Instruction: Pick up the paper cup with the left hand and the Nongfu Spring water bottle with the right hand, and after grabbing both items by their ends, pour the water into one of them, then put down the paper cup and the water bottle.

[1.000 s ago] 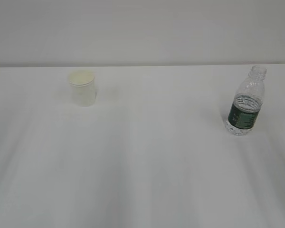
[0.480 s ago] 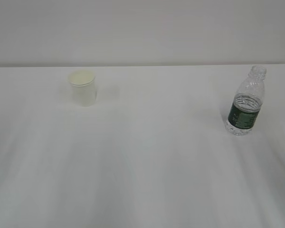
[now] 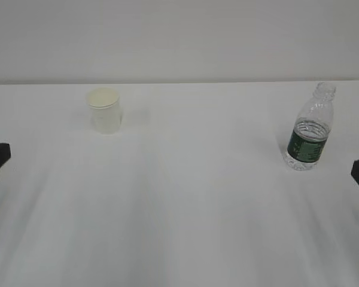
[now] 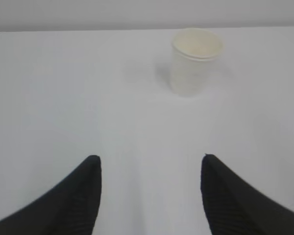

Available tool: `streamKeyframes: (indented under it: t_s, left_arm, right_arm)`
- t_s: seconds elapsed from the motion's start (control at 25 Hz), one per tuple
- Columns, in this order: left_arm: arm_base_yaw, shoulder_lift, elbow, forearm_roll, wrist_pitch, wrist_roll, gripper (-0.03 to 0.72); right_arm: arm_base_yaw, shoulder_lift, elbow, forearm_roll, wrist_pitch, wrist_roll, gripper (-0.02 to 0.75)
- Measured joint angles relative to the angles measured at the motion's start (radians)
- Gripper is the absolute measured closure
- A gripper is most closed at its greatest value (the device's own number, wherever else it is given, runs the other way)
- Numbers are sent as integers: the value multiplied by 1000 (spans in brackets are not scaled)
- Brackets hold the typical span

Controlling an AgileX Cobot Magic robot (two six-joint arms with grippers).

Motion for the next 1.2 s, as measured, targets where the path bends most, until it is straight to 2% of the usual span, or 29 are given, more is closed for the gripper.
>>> streamKeyframes:
  t_s: [0.16,0.32,0.52,0.68,0.84,0.96,1.2]
  left_arm:
    - [-91,11,66,0,-49,-22,237]
    - [-160,11,166,0,-160,-50,238]
    - [-215,11,289,0,-306,-98,238]
    - [-231,11,294,37,-327,-109,238]
    - [-232,28,294,24,-378,-102,238]
    - [-232,88,294,7,-467,-84,238]
    - [-232,330,294,-16,-707,-66,238]
  right_arm:
    - [0,9,127,0,-187,25,151]
    - [0,8,135,-30,-257,31,151]
    - [0,8,135,-76,-296,31,150]
    - [0,12,135,-85,-316,33,150]
    - [0,48,135,-86,-349,33,151]
    - [0,107,135,-87,-398,21,151]
    - [0,296,135,-89,-599,-2,150]
